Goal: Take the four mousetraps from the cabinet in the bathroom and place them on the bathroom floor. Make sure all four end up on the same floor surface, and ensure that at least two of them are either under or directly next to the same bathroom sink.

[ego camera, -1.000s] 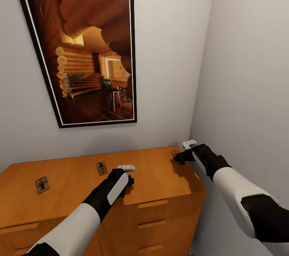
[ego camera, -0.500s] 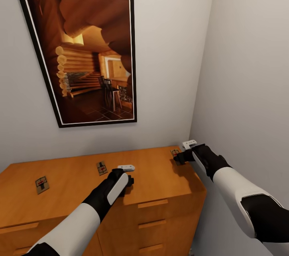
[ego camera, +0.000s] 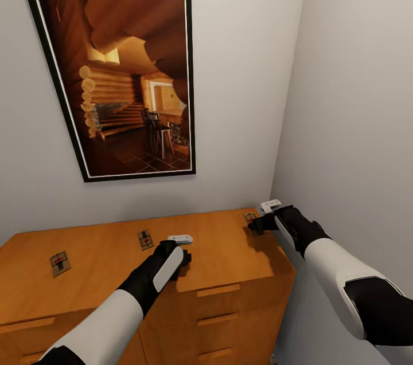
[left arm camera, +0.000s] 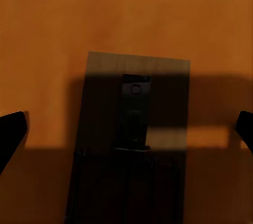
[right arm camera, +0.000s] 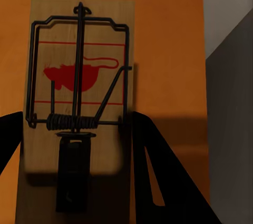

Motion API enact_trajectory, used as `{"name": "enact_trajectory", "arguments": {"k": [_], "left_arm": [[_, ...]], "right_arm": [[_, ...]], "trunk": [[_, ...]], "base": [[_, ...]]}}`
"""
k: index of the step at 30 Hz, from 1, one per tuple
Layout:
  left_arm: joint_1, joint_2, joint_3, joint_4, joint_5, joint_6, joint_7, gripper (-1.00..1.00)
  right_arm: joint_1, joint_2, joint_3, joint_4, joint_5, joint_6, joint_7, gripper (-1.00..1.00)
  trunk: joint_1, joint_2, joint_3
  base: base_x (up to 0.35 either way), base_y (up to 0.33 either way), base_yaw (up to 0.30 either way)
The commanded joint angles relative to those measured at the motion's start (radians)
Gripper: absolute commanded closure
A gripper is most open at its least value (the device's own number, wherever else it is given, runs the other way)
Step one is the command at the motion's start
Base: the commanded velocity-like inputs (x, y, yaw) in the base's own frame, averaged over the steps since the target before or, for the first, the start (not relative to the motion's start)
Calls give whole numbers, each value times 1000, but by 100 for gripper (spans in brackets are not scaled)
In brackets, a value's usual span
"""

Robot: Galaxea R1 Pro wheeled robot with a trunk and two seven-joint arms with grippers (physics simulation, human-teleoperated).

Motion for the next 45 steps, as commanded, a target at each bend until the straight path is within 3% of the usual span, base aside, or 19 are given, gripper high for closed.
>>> {"name": "enact_trajectory", "arguments": {"k": [1,13,18,45], "left_arm": [[-1,0,-4,-1,11,1,10,-100],[-1,-1,-5,-1,11,1,11,-100],[-1,-1,-5,-1,11,1,11,-100],[-1,2,-4,-1,14,-2,9,-100]], "right_arm": [[-1,-1,3,-2,5,5,7,100],[-1,-1,3,-2,5,5,7,100],[-1,-1,3,-2,5,5,7,100],[-1,-1,3,-1,5,5,7,100]], "trunk": [[0,-1,-2],[0,-1,-2],[19,-36,-17],[19,-36,-17]], "base": [[0,0,0],[0,0,0],[0,0,0],[0,0,0]]}}
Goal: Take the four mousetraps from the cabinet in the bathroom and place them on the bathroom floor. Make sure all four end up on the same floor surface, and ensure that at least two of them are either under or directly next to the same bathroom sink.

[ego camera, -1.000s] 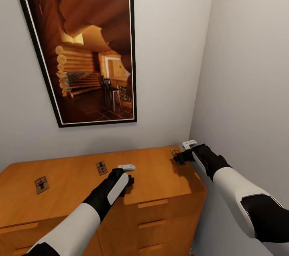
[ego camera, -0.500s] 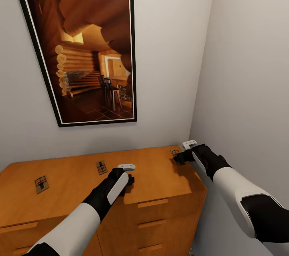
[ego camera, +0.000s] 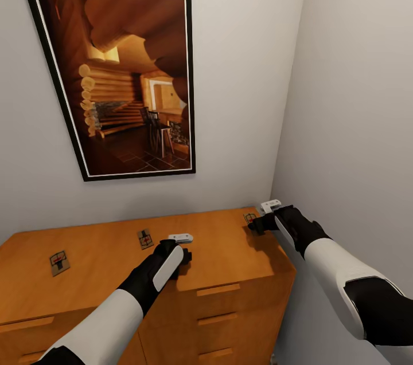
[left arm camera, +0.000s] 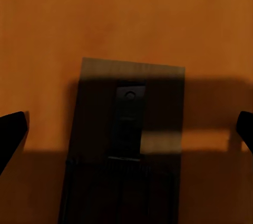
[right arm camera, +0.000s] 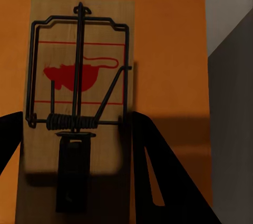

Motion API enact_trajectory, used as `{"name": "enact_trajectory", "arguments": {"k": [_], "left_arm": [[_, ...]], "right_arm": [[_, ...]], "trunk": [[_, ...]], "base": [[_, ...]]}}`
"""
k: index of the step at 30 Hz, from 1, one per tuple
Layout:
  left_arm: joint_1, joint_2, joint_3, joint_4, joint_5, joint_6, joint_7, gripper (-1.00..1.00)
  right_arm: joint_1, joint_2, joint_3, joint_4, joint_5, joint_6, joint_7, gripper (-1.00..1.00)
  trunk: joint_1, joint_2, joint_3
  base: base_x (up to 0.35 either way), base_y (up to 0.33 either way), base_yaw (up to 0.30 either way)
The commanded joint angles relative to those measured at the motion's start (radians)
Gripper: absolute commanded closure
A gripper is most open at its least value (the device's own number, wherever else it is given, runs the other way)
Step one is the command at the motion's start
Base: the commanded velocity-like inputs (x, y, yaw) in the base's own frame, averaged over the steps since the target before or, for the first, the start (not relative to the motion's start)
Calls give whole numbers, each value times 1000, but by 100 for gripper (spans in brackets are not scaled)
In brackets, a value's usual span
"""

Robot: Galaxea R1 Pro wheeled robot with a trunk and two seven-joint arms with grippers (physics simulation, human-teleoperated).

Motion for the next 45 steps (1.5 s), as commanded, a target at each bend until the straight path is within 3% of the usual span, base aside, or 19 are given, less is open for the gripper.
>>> {"name": "enact_trajectory", "arguments": {"k": [1,45], "left_arm": [[-1,1,-3,9,6,3,10,100],[-1,-2,-4,8,7,0,11,100]], "right_arm": [[0,-1,3,-2,5,5,7,100],[-1,-1,3,-2,5,5,6,100]], "trunk": [[0,-1,-2],[0,-1,-2]], "base": [[0,0,0],[0,0,0]]}}
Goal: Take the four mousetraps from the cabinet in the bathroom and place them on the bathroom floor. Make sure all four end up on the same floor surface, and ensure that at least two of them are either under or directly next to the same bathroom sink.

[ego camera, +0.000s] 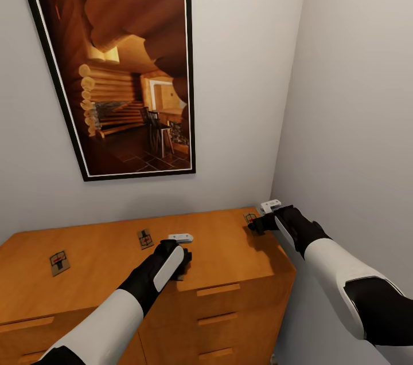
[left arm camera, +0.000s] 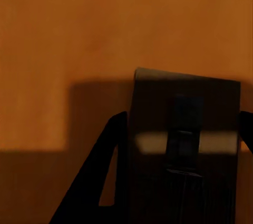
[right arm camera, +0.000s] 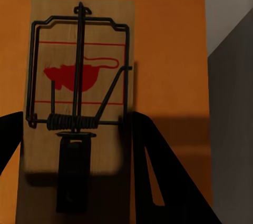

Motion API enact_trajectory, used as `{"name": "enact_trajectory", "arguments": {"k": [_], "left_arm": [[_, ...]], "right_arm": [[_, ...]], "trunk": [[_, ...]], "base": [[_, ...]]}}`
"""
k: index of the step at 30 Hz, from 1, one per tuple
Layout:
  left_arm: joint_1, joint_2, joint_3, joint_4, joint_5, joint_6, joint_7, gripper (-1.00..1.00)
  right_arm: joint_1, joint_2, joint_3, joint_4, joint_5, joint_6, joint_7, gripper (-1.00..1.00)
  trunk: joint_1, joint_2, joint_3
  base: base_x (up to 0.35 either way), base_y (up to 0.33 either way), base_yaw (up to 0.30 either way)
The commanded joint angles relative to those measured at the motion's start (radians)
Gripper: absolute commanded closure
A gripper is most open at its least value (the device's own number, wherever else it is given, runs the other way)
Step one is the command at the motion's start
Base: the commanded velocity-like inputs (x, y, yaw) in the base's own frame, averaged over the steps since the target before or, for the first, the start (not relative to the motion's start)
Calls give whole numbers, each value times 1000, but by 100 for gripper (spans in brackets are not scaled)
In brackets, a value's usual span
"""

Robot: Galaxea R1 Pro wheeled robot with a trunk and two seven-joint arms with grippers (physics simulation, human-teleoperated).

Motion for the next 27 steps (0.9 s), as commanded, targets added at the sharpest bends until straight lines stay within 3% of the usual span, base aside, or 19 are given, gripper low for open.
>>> {"name": "enact_trajectory", "arguments": {"k": [1,7,27], "left_arm": [[0,1,-3,6,22,-1,9,100],[0,0,-4,7,22,-1,9,100],[0,-2,-5,7,22,0,9,100]], "right_arm": [[-1,-1,3,-2,5,5,7,100],[-1,-1,3,-2,5,5,7,100],[0,-1,3,-2,5,5,6,100]], "trunk": [[0,-1,-2],[0,-1,-2],[-76,139,61]], "base": [[0,0,0],[0,0,0],[0,0,0]]}}
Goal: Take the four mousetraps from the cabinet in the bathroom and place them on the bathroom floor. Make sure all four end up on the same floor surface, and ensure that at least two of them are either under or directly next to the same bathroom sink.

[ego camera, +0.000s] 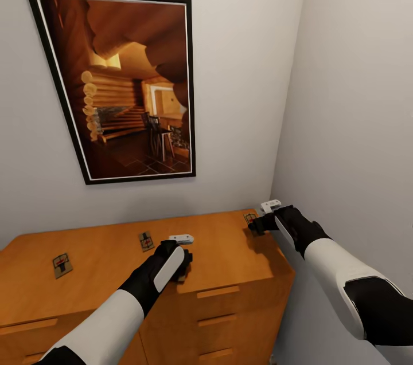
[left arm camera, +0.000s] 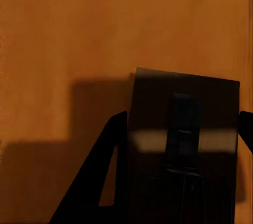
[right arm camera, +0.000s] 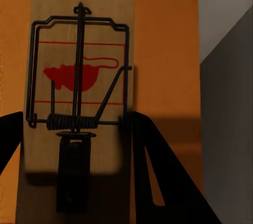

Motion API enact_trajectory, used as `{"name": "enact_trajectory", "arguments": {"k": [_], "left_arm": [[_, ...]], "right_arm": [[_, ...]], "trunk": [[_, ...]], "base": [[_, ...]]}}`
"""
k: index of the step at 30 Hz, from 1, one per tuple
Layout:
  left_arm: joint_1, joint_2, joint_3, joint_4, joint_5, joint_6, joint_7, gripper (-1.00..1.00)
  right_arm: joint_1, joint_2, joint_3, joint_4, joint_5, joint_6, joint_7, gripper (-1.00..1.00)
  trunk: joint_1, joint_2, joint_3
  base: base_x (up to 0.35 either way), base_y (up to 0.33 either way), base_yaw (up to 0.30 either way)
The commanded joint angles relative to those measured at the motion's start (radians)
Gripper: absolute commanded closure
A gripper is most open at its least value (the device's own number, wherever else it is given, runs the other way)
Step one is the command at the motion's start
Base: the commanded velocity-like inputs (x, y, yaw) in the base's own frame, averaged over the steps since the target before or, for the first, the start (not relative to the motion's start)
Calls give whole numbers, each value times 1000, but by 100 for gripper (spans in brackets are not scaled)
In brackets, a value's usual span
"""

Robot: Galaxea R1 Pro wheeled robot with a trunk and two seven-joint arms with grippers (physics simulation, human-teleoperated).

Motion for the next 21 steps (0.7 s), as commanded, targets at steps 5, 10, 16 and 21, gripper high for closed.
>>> {"name": "enact_trajectory", "arguments": {"k": [5,10,16,21], "left_arm": [[-1,-1,-4,-1,9,2,12,100],[-1,-1,-4,-2,10,2,12,100],[-1,-1,-4,-2,10,2,12,100],[-1,-1,-4,-2,10,2,12,100]], "right_arm": [[-1,-1,3,-2,5,5,7,100],[-1,-1,3,-2,5,5,7,100],[-1,-1,3,-2,5,5,6,100],[-1,-1,3,-2,5,5,6,100]], "trunk": [[-19,34,14],[-38,69,30],[-61,111,48],[-80,146,64]], "base": [[0,0,0],[-71,47,0],[-222,156,0],[-88,61,0]]}}
